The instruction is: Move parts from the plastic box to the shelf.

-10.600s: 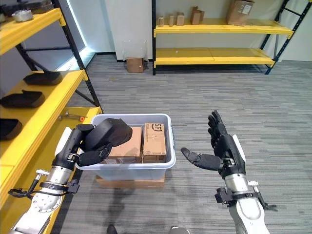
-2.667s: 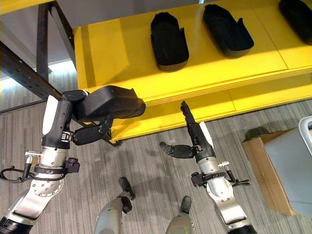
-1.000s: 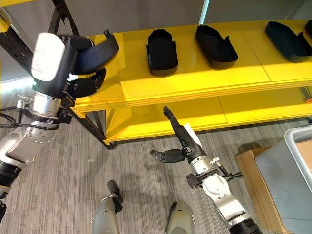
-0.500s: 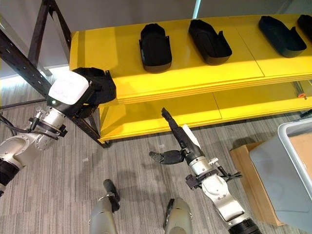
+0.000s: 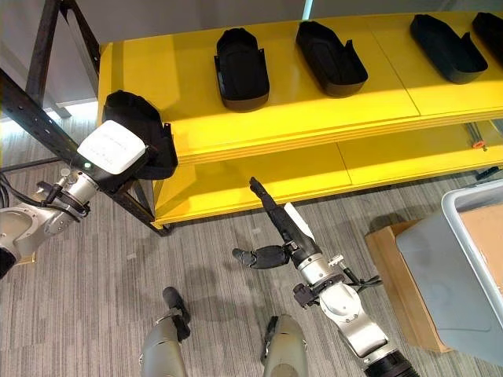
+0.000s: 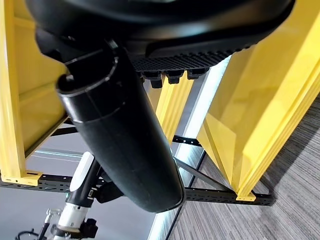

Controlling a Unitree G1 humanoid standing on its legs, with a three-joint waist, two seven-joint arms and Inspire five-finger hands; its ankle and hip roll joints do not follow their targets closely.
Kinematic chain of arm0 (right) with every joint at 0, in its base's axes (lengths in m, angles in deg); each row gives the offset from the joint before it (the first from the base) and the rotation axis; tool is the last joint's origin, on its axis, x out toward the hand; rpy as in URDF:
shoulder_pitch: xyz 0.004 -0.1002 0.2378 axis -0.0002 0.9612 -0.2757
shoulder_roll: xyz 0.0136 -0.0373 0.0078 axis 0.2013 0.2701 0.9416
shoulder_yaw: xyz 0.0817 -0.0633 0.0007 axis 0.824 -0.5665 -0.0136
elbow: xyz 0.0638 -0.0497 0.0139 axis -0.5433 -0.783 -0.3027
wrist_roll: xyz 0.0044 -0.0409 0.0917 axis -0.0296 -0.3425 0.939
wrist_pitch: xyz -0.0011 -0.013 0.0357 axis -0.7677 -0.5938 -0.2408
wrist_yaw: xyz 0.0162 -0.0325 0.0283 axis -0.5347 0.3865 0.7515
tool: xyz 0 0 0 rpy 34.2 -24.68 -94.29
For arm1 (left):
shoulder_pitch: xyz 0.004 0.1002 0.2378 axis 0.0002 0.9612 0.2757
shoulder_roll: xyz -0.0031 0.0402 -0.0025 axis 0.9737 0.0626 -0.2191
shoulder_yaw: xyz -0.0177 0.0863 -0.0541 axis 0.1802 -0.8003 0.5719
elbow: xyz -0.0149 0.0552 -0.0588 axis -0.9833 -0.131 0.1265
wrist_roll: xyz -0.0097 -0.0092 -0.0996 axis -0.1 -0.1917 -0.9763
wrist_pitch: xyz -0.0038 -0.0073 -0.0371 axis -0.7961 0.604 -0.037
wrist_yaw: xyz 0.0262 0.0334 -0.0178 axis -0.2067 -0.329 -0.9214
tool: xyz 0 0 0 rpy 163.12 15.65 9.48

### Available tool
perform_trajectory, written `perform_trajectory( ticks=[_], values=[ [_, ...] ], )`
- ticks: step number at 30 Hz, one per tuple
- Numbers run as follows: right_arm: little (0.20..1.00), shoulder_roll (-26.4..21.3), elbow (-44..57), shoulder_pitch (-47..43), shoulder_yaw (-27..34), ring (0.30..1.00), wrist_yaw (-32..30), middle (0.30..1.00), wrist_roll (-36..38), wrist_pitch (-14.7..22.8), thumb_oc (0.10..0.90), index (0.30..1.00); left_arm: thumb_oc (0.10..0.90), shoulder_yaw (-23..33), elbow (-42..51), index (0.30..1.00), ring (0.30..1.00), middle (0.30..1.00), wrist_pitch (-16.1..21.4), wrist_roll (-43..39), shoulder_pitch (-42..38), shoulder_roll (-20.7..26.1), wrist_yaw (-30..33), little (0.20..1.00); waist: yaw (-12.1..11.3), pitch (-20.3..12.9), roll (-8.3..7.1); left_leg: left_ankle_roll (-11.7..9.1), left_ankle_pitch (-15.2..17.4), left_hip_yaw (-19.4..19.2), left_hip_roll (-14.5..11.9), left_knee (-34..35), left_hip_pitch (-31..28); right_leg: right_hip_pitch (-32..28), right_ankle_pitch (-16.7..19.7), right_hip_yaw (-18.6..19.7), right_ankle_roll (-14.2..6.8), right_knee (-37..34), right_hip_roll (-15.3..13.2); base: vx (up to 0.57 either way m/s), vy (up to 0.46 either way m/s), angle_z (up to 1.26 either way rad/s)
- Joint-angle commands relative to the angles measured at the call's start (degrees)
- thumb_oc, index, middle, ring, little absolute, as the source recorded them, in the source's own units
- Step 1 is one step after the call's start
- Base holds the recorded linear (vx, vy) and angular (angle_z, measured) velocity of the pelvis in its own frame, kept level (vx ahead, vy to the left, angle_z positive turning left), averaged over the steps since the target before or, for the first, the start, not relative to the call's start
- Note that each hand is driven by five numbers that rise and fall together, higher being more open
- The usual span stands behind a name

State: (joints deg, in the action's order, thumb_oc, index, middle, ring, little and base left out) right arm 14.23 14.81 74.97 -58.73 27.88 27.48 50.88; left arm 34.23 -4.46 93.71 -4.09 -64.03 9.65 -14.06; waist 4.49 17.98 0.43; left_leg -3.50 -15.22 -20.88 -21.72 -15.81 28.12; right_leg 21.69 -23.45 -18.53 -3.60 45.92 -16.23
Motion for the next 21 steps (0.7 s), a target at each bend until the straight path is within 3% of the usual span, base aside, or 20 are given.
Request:
perform_trajectory(
  ticks=[1,10,21],
  values=[
    [1.000,-0.68,3.42,-6.76,3.21,1.000,0.10,1.000,1.34,7.49,0.900,1.000,0.400,5.93,1.07,0.300,0.300,0.300,-0.88,0.31,-8.14,3.56,1.31,0.300,2.33,0.39,1.39,-6.41,9.01,5.13,-6.35,-12.44,-0.89,-9.73,4.94,-0.14,-0.05,-11.99,1.71,0.01,0.006,-0.04],
    [1.000,-0.95,3.40,-5.57,3.63,1.000,0.48,1.000,1.61,7.73,0.900,1.000,0.400,6.16,-2.54,0.300,0.300,0.300,-1.01,-1.45,-9.65,3.90,1.91,0.300,2.68,0.24,1.38,-6.44,9.07,4.99,-6.41,-12.55,-0.78,-9.55,5.06,-0.01,-0.18,-12.09,1.70,0.00,0.001,-0.02],
    [1.000,-1.32,3.65,-3.20,3.71,1.000,1.83,1.000,2.47,8.14,0.900,1.000,0.400,-2.62,-8.06,0.300,0.300,0.300,-1.59,-0.52,-20.71,6.14,2.37,0.300,3.54,-0.20,1.65,-6.34,9.49,4.71,-6.44,-12.84,-0.27,-8.99,5.45,0.26,-0.55,-12.01,1.58,0.00,0.000,0.00]
  ],
)
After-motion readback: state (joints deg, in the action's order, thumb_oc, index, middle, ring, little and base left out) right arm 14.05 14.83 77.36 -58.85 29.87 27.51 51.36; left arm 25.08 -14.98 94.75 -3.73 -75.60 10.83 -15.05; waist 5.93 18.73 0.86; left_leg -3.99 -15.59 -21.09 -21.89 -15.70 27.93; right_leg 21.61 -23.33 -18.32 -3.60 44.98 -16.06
